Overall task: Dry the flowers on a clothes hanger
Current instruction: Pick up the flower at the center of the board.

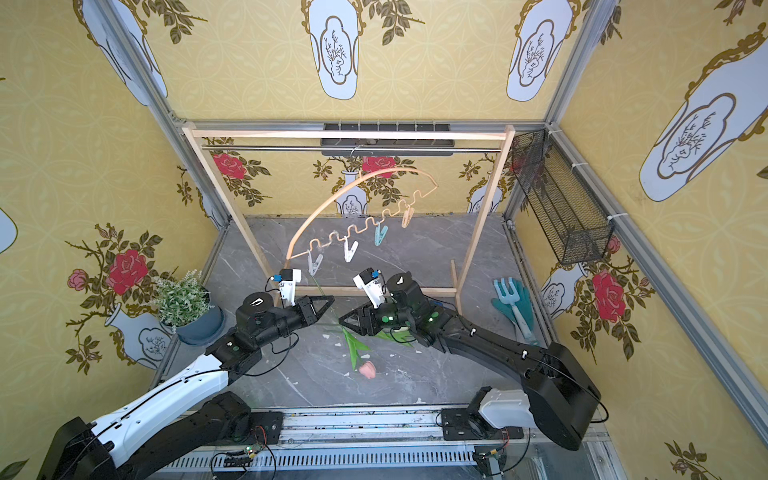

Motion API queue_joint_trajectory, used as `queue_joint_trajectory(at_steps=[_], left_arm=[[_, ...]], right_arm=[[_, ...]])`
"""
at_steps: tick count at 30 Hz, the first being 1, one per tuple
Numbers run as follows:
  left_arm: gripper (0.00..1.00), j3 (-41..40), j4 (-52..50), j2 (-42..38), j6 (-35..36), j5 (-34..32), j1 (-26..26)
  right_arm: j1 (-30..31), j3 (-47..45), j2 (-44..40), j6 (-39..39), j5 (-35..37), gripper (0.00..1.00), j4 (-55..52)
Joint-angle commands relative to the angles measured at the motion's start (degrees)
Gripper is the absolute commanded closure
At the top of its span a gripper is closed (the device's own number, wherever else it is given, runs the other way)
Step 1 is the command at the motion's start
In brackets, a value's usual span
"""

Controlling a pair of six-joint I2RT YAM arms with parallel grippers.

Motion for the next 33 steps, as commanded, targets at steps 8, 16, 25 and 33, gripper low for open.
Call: queue_joint_trajectory(at_steps=[8, 16, 25, 33], left_arm=[[1.00, 0.2, 7.0, 0.4, 0.8, 6.6, 0.2], [1.00, 0.0, 6.7, 0.2, 1.0, 6.3, 0.2], [0.70, 0.7, 0.9, -0.5, 1.3, 0.1, 1.7], [0.69, -2.7, -12.2, -3.0, -0.5, -10.3, 6.9]], right_arm=[[0.1, 2.3, 2.4, -1.1, -2.4, 0.70, -1.7], [0.3, 2.2, 1.3, -1.7, -1.8, 1.00, -2.2], [1.2, 0.8, -1.0, -2.0, 2.0, 1.00, -4.0], [0.8, -2.6, -7.1, -1.9, 15.2, 1.00, -10.9]])
